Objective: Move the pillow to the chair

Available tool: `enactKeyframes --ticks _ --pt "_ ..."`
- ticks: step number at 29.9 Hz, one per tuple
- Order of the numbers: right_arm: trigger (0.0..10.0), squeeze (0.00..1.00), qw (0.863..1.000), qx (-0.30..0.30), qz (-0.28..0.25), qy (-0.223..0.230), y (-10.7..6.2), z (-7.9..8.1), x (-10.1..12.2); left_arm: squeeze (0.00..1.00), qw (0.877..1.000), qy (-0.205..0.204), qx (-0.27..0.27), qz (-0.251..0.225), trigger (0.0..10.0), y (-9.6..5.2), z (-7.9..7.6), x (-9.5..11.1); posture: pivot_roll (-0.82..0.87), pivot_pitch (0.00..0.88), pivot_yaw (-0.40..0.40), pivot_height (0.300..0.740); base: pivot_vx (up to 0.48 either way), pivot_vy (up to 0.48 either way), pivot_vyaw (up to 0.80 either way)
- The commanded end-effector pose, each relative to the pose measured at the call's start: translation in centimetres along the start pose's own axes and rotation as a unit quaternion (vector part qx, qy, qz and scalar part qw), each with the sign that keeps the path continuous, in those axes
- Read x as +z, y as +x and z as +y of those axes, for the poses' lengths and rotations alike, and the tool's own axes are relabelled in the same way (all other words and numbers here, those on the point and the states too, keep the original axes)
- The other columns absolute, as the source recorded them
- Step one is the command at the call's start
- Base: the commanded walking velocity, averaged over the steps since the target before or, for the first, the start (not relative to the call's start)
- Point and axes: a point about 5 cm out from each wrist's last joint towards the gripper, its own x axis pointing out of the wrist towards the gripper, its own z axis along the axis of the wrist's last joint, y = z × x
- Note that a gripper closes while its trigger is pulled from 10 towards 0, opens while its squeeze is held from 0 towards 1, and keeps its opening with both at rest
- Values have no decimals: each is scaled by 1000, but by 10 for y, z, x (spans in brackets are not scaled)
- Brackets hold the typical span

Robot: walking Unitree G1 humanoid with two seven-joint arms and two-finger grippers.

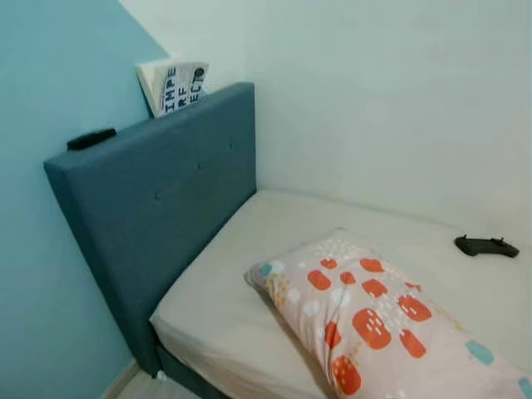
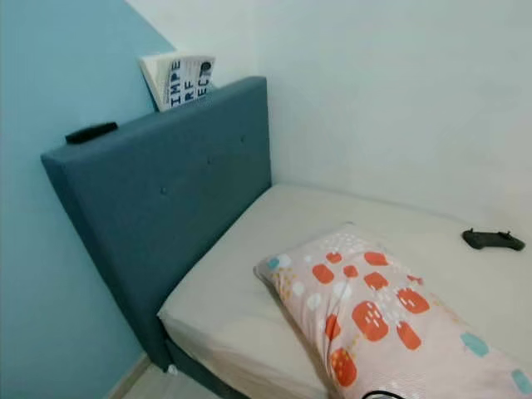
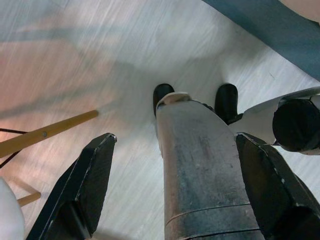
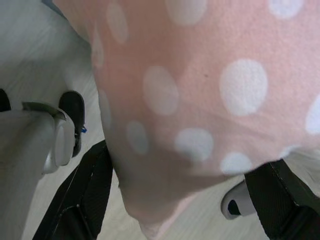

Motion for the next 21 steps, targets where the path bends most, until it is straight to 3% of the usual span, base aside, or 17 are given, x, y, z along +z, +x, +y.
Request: enactKeyframes --ticks 1,15,21 --pt "10000 0 1000 5 -1 1 0 4 1 0 1000 0 5 8 10000 -1 4 -4 -96 24 -3 740 0 0 0" --pt "10000 0 1000 -15 -3 17 0 -3 6 0 1000 3 2 6 10000 -1 2 -2 -99 31 4 740 0 0 -714" --pt "10000 0 996 33 -65 42 0 6 39 0 1000 5 2 5 10000 -1 3 -1 -102 30 6 740 0 0 -769"
